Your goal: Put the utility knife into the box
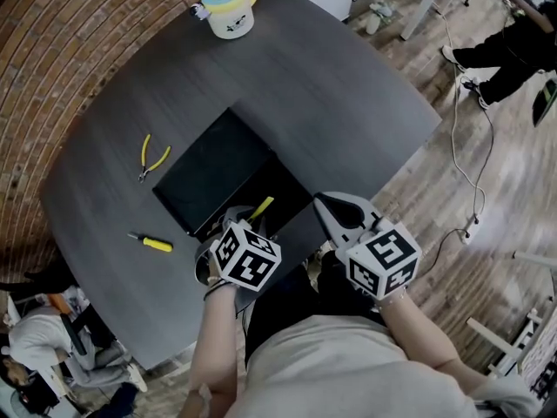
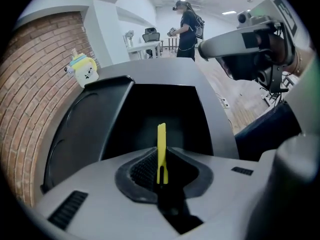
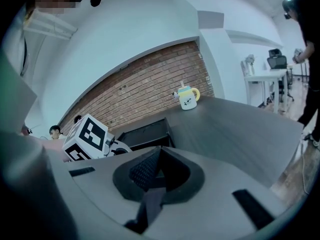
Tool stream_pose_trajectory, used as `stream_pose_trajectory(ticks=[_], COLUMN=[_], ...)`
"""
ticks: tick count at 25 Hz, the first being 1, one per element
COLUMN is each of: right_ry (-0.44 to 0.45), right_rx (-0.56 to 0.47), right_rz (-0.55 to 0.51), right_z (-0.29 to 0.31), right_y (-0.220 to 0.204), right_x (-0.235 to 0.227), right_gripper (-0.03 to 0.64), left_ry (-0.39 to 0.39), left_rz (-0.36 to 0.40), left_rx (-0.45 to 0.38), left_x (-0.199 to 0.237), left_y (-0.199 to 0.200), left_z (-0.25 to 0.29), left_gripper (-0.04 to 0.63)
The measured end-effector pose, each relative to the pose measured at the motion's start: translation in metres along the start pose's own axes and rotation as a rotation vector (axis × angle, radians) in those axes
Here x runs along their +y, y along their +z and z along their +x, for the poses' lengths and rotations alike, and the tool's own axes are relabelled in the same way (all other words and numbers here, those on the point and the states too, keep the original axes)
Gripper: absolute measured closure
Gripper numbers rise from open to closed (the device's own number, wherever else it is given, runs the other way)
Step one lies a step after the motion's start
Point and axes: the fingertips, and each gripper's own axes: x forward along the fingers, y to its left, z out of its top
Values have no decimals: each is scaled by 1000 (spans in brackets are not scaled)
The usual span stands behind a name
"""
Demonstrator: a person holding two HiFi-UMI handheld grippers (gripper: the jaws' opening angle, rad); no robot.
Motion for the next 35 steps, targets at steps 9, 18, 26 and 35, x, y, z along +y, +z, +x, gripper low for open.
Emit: stream_pose_trajectory(ticks=[9,18,26,35], right_ry=[11,67,175,242], right_rx=[16,11,-5,-79], right_rz=[-11,-49,-127,-221], right_z=[6,14,22,19], right_y=[2,14,37,71], right_x=[-2,3,24,46], right_gripper=[612,612,612,612], left_ry=[-23,-13,125,311], left_rz=[-5,-150,-396,-618], left_rx=[-12,-170,-404,-708], left_x=[-3,5,43,68], left_y=[0,20,31,23], left_z=[7,-20,-75,-158], left_gripper=[528,515,515,540])
